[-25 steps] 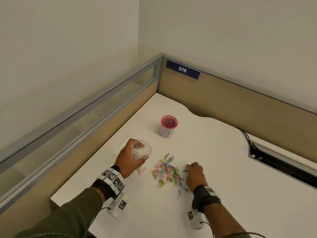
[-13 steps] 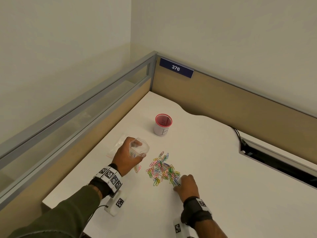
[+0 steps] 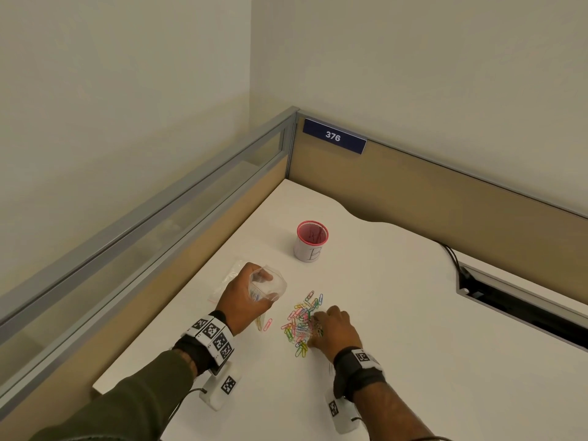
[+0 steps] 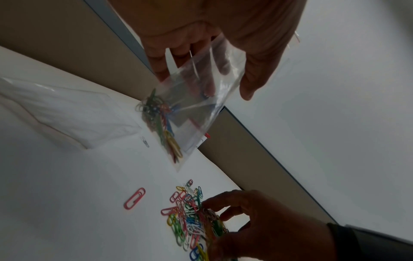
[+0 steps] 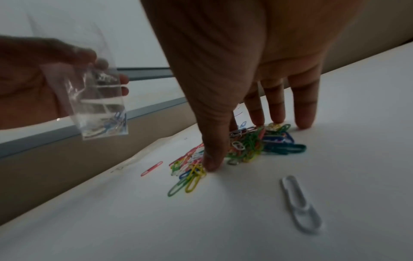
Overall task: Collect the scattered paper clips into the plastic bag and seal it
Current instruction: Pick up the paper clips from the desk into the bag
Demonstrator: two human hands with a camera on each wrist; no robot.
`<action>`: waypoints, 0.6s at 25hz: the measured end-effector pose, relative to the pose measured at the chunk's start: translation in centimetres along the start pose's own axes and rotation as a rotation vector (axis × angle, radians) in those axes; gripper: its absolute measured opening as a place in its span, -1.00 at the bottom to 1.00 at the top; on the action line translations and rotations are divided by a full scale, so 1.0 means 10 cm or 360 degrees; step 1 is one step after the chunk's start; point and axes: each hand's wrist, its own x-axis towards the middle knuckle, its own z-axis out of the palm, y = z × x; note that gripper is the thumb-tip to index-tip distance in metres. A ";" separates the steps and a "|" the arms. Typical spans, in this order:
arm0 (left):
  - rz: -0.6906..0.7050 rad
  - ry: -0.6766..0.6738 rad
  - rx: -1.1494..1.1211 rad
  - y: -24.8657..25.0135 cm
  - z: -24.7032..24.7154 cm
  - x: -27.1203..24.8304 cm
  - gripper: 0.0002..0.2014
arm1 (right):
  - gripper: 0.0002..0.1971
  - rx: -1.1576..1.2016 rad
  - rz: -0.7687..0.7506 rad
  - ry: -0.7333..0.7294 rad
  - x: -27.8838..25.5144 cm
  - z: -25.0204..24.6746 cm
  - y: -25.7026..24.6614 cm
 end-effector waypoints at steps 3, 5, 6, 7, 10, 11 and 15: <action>0.0004 -0.0004 0.0002 0.01 0.00 0.05 -0.60 | -0.65 -0.0001 -0.0031 0.0076 0.03 0.00 0.01; 0.0003 -0.0007 0.0007 0.00 0.02 0.08 -0.60 | -0.54 0.0001 -0.0051 0.0016 0.02 -0.01 0.06; -0.0002 -0.0009 0.0007 0.00 0.03 0.08 -0.60 | -0.50 -0.0028 -0.0060 -0.0006 0.02 -0.01 0.07; -0.0005 -0.0013 0.0006 -0.01 0.05 0.09 -0.61 | -0.53 -0.0074 -0.0072 0.0003 0.02 0.01 0.08; 0.0007 -0.0031 0.0004 0.01 0.11 0.10 -0.62 | -0.77 -0.0149 -0.0121 0.0120 0.04 0.07 0.06; 0.0010 -0.0037 -0.0003 0.01 0.12 0.11 -0.62 | -0.80 -0.0167 -0.0127 0.0133 0.05 0.08 0.05; -0.0011 -0.0043 -0.0004 0.02 0.12 0.14 -0.63 | -0.83 -0.0186 -0.0122 0.0177 0.10 0.02 0.03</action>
